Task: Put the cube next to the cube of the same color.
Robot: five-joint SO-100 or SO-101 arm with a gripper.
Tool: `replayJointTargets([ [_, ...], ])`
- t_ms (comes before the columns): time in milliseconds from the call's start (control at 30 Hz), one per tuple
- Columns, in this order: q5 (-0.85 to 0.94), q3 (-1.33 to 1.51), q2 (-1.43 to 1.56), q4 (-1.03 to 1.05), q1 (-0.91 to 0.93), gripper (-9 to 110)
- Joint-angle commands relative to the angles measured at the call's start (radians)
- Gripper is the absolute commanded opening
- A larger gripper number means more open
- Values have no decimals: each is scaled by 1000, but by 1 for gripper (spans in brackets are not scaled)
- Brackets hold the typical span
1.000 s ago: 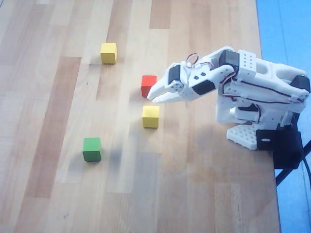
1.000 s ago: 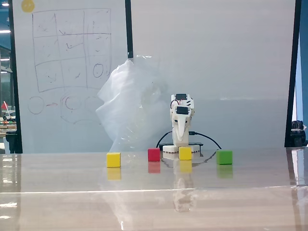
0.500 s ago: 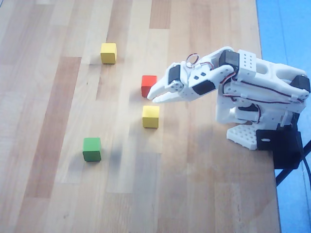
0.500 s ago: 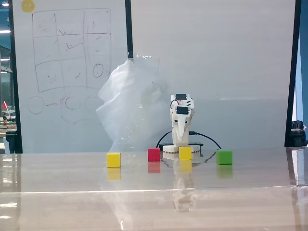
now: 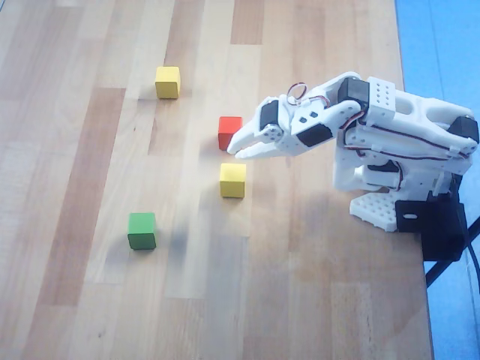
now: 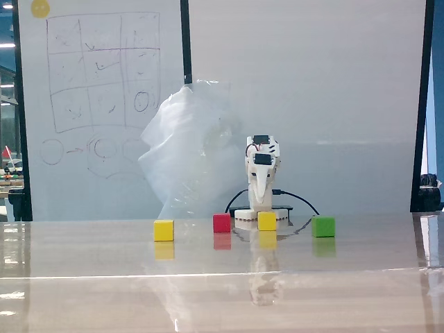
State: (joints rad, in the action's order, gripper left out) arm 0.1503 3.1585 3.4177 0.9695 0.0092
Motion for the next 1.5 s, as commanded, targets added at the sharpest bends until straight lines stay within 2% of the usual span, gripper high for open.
replayJointTargets([
  [0, -3, -15, 32, -3, 0, 4],
  [833, -5, -14, 31, -21, -3, 4],
  [1067, -3, -28, 29, -12, -52, 4],
  [1233, -2, -204, -9, 32, -41, 4],
  [1467, -2, -601, -380, 288, -38, 4],
])
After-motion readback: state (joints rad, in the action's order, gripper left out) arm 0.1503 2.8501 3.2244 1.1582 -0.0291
